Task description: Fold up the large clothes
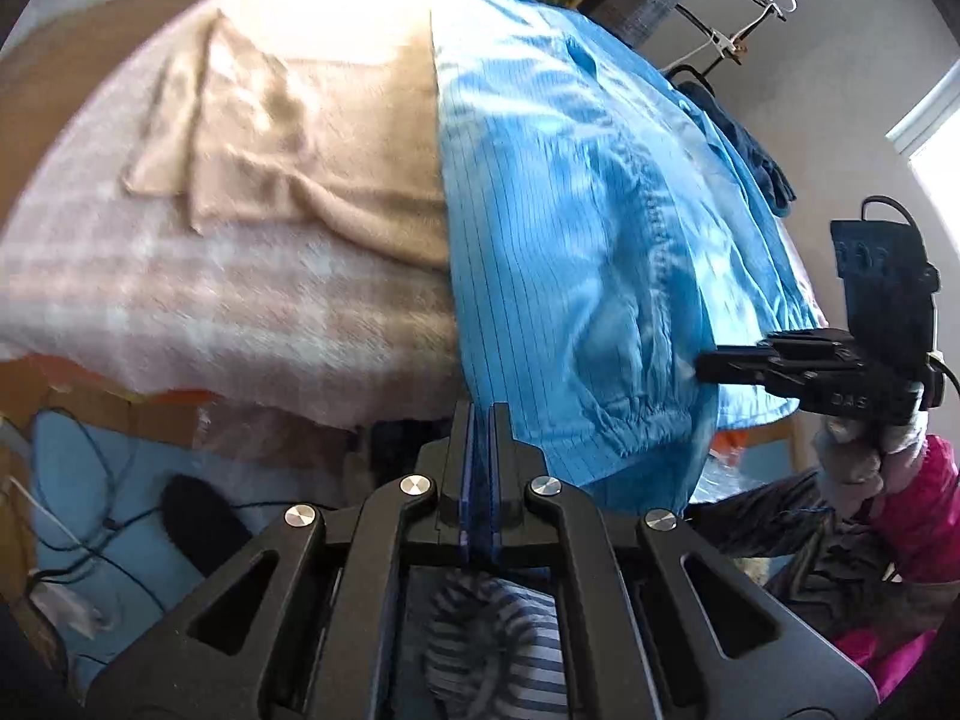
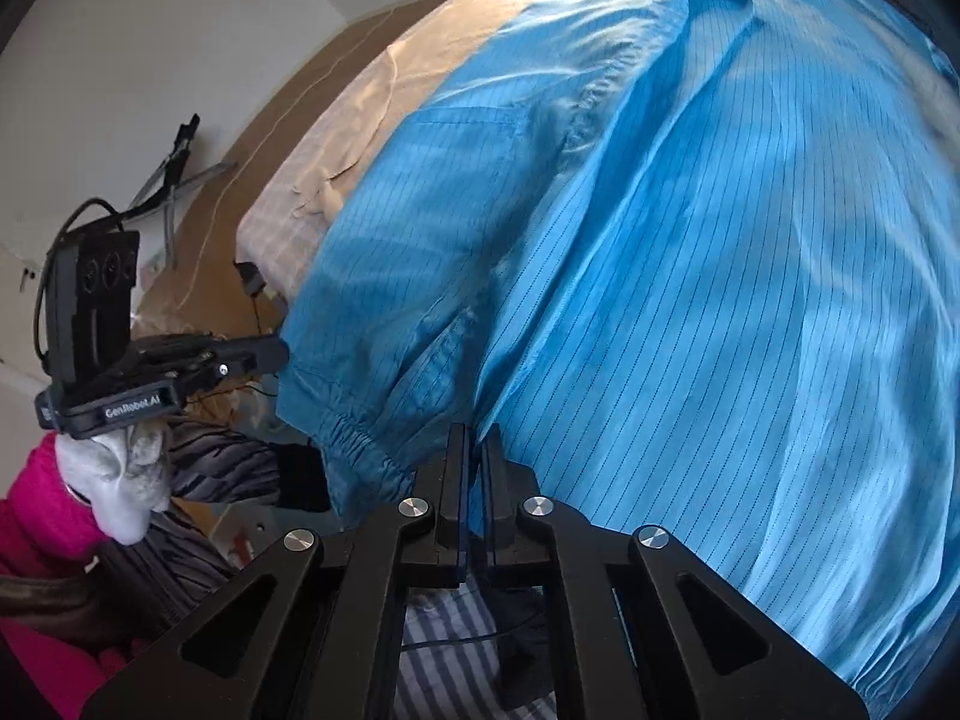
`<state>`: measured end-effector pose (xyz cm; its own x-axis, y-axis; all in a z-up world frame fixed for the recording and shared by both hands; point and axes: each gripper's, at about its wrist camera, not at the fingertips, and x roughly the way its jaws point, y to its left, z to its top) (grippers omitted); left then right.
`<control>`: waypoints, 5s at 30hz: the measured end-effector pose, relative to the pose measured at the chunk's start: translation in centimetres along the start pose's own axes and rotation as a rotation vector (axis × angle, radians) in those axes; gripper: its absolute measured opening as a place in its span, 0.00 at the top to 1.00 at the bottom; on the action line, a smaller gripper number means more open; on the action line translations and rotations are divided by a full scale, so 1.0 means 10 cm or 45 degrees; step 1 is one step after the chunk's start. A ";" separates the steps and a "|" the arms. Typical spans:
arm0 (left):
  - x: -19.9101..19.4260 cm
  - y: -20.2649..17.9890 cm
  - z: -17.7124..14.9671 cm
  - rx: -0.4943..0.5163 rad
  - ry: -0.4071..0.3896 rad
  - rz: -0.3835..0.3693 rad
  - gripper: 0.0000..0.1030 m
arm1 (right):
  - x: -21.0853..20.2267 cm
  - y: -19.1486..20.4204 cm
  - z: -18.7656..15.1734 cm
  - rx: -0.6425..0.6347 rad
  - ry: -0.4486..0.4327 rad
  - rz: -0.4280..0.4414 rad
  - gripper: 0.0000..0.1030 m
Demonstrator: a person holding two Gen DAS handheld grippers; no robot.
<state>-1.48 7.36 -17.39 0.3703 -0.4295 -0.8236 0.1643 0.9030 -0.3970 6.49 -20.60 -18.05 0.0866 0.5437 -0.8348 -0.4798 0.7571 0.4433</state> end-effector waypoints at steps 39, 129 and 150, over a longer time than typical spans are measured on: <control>0.46 -2.28 1.08 0.527 -0.188 -0.008 0.42 | -2.28 -1.81 -1.09 0.455 -0.621 -0.668 0.55; 1.26 -2.37 1.29 0.420 0.010 -0.048 0.38 | -1.88 -0.75 -0.88 -0.021 -0.502 -0.127 0.66; 2.13 -2.65 1.76 0.523 -0.036 0.274 0.38 | -1.52 -2.83 0.60 0.569 -0.535 -0.222 0.66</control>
<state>18.10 -25.48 -17.29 0.4597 -0.2367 -0.8560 0.4273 0.9039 -0.0204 23.97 -48.12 -15.94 0.5092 0.4259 -0.7479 -0.0249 0.8759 0.4818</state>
